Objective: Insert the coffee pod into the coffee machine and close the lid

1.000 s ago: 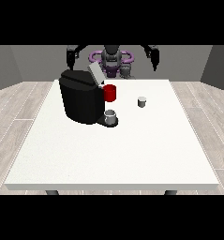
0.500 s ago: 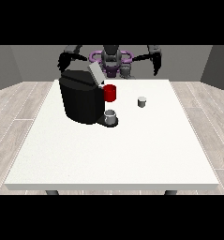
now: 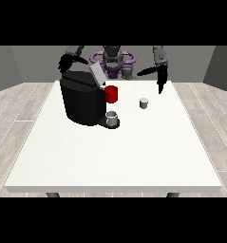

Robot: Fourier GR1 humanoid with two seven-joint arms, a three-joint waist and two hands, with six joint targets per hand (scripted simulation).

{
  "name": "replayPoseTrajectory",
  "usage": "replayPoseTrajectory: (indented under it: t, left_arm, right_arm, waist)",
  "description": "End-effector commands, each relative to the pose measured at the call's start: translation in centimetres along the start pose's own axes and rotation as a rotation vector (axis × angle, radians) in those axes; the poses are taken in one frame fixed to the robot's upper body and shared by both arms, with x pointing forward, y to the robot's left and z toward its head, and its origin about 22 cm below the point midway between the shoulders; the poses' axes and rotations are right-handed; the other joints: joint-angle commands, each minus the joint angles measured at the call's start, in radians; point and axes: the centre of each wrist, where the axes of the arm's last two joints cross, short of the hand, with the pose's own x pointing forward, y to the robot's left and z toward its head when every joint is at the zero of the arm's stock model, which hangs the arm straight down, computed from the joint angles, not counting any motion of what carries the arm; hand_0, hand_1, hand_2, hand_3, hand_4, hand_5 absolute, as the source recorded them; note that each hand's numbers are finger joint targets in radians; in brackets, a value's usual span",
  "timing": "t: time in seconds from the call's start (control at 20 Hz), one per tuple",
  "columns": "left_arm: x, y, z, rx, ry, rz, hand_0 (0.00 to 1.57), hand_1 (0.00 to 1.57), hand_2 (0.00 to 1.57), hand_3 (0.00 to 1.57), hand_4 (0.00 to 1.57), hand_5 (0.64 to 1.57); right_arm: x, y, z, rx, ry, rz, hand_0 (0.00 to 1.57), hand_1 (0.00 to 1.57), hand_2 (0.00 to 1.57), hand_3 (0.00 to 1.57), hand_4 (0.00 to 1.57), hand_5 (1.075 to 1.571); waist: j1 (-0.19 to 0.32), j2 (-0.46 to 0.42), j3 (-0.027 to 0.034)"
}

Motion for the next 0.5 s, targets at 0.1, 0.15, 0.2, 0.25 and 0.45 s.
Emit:
replayPoseTrajectory:
  t: [0.1, 0.15, 0.2, 0.25, 0.45]
  left_arm:
    - [-0.8, 1.3, -2.6, 0.005, 0.089, -0.029, 0.00, 0.00, 0.00, 0.00, 0.00, 1.571]
    - [-2.2, 0.3, -1.9, -0.003, 0.068, -0.032, 0.00, 0.00, 0.00, 0.00, 0.00, 1.571]
    - [-1.7, 2.4, -2.3, -0.003, 0.115, -0.047, 0.00, 0.00, 0.00, 0.00, 0.00, 1.571]
    - [-1.3, 1.1, -3.2, 0.023, 0.072, -0.065, 0.00, 0.00, 0.00, 0.00, 0.00, 1.571]
    - [-1.1, -0.3, -3.8, -0.049, 0.153, -0.116, 0.00, 0.00, 0.00, 0.00, 0.00, 1.571]
  right_arm:
    - [0.9, 1.3, -0.2, 0.023, -0.005, -0.014, 0.00, 0.00, 0.00, 0.00, 0.28, 1.571]
    - [1.1, 1.0, -1.1, 0.020, 0.012, -0.013, 0.00, 0.00, 0.00, 0.00, 0.28, 1.571]
    - [1.0, 1.2, -0.5, 0.012, 0.034, -0.029, 0.00, 0.00, 0.00, 0.00, 0.28, 1.571]
    - [1.8, 0.9, -1.9, 0.032, -0.025, -0.022, 0.00, 0.00, 0.00, 0.00, 0.26, 1.571]
    - [-1.1, -0.7, -1.3, -0.014, 0.052, -0.022, 0.00, 0.00, 0.00, 0.00, 0.35, 1.571]
  waist:
    - [-0.027, 0.017, 0.0001]
    - [-0.007, 0.043, 0.0000]
    - [-0.019, 0.028, 0.0001]
    - [-0.033, 0.081, 0.0000]
    - [0.001, 0.031, 0.0005]
